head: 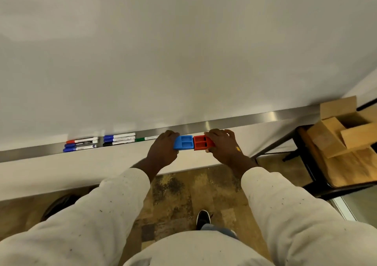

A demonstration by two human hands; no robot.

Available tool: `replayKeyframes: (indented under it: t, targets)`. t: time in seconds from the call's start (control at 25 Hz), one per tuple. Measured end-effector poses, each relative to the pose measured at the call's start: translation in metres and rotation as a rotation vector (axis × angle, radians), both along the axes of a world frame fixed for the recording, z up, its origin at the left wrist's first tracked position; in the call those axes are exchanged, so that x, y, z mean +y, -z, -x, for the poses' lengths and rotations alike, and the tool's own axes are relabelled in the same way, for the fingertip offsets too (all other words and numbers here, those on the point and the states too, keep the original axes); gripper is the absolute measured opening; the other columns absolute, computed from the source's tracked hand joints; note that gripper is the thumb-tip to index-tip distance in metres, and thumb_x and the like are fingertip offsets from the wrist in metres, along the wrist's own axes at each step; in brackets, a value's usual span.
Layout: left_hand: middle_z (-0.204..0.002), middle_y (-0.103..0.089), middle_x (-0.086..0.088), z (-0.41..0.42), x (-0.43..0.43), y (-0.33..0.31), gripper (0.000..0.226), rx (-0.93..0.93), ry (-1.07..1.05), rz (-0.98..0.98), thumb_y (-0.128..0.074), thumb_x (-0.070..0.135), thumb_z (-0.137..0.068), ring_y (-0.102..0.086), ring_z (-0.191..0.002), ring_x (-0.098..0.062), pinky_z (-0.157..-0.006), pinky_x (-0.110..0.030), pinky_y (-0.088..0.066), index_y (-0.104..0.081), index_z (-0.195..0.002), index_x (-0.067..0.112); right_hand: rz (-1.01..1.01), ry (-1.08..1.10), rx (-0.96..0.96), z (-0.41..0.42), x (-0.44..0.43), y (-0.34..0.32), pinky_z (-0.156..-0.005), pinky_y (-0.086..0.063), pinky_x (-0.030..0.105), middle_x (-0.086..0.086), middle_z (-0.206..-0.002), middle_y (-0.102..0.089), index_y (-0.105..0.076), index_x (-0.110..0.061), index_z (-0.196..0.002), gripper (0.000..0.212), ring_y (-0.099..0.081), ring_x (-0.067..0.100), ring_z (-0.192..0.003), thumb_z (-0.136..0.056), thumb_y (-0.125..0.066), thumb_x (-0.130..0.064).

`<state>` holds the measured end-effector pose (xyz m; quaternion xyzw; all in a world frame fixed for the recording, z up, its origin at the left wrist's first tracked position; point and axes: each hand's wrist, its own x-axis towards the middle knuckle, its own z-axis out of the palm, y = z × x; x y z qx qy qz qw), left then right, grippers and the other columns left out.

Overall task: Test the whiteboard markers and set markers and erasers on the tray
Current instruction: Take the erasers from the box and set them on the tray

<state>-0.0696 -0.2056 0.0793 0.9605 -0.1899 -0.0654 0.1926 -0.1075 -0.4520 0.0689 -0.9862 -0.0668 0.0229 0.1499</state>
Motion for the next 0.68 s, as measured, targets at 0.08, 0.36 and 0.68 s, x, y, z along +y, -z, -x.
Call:
replayKeyframes:
  t: [0.08,0.36,0.68]
  targets:
    - [-0.124,-0.051,-0.001,-0.012,0.002,0.004,0.058,0.004,-0.059,0.017,-0.074,0.018,-0.077,-0.055,-0.107,-0.022,-0.092,-0.037,-0.05,-0.052,-0.13,0.017,-0.002,-0.04,0.002,-0.022,0.002,0.002,-0.114,-0.017,0.04,-0.003,-0.135,-0.053,-0.047,-0.026,-0.137,0.058,-0.048,0.02,-0.126,-0.085,-0.07,-0.033]
    - [-0.122,-0.052,-0.004,-0.038,-0.003,0.006,0.058,-0.003,-0.189,0.007,-0.071,0.012,-0.079,-0.053,-0.109,-0.023,-0.088,-0.04,-0.051,-0.05,-0.133,0.016,0.012,-0.111,-0.045,-0.072,0.001,0.009,-0.112,-0.023,0.042,0.0,-0.133,-0.056,-0.049,-0.023,-0.135,0.058,-0.052,0.023,-0.123,-0.082,-0.074,-0.029]
    - [-0.125,-0.057,-0.004,-0.043,0.0,0.015,0.059,-0.048,-0.253,0.024,-0.071,0.009,-0.08,-0.052,-0.115,-0.024,-0.095,-0.039,-0.047,-0.051,-0.135,0.015,0.035,-0.073,-0.072,-0.086,0.015,0.021,-0.11,-0.028,0.043,0.002,-0.129,-0.058,-0.052,-0.02,-0.131,0.057,-0.055,0.024,-0.119,-0.08,-0.076,-0.024]
